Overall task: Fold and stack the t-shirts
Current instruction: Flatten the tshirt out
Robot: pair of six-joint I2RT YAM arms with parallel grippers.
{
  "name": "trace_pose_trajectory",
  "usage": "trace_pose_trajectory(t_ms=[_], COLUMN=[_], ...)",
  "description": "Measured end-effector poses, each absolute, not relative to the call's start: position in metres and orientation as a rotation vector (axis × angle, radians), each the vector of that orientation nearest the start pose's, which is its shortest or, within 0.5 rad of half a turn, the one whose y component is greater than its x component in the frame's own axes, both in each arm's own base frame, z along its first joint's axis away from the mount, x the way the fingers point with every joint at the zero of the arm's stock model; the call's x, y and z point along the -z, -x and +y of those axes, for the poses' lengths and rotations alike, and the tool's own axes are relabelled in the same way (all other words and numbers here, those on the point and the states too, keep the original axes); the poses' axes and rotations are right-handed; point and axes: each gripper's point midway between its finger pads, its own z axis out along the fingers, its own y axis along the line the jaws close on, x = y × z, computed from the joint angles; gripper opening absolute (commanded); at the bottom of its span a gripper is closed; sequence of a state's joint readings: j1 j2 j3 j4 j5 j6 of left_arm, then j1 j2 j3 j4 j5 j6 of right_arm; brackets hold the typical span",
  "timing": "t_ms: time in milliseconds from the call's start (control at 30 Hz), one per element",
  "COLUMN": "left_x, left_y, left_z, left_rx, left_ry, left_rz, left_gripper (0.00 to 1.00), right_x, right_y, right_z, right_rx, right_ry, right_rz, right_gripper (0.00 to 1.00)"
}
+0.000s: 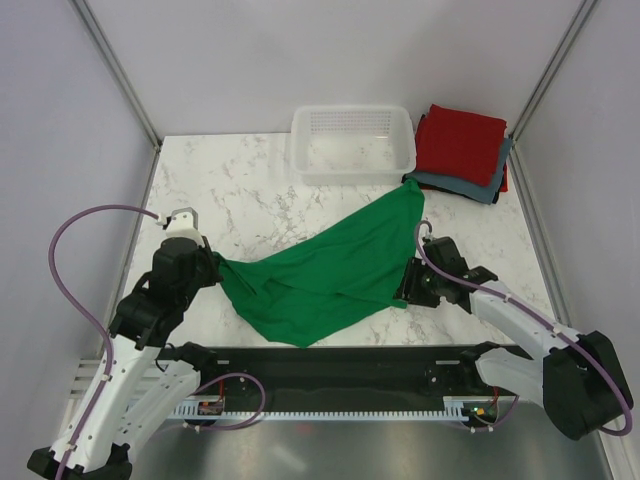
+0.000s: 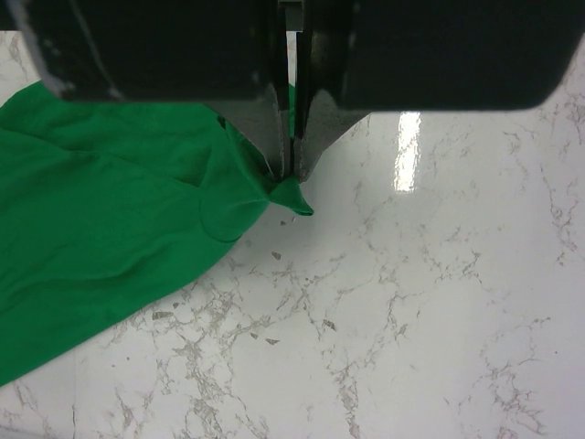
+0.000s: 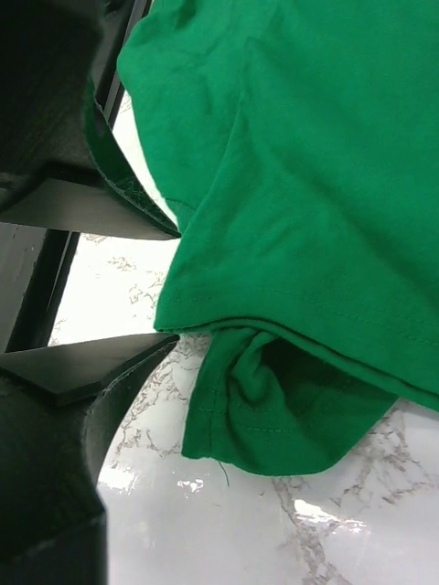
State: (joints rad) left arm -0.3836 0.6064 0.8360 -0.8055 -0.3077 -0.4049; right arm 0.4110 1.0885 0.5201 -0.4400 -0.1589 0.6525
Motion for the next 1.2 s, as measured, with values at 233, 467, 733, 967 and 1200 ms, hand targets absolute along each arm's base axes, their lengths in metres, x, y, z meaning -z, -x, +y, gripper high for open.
trace_pose_trajectory(t_ms=[233, 467, 733, 967, 1200], left_x=[-0.212, -0.211, -0.211, -0.211, -0.271], left_y=[-0.212, -0.212, -0.212, -0.212, -0.213], left_z=[-0.045, -0.045, -0.045, -0.045, -0.052], left_rx=[0.138, 0.137, 0.136, 0.139, 0.226], left_ry=[0.2, 0.2, 0.2, 0.204, 0.216], left_rz=[2.111, 2.112, 2.113, 2.113, 2.018], left_gripper=[0.02, 0.02, 0.02, 0.02, 0.02], right_x=[-0.027, -0.022, -0.021, -0.041, -0.151], right_y=[-0.187, -0.185, -0.192, -0.193, -0.214], right_z=[0.144, 0.144, 0.148, 0.151, 0.162], right_rx=[-0.553, -0.548, -0.568, -0.62, -0.723], right_ry=[-0.25, -0.249, -0.245, -0.24, -0.193], right_rz=[2.725, 2.732, 2.71, 2.649, 2.464], right_gripper=[0.54, 0.49, 0.31, 0.17, 0.08])
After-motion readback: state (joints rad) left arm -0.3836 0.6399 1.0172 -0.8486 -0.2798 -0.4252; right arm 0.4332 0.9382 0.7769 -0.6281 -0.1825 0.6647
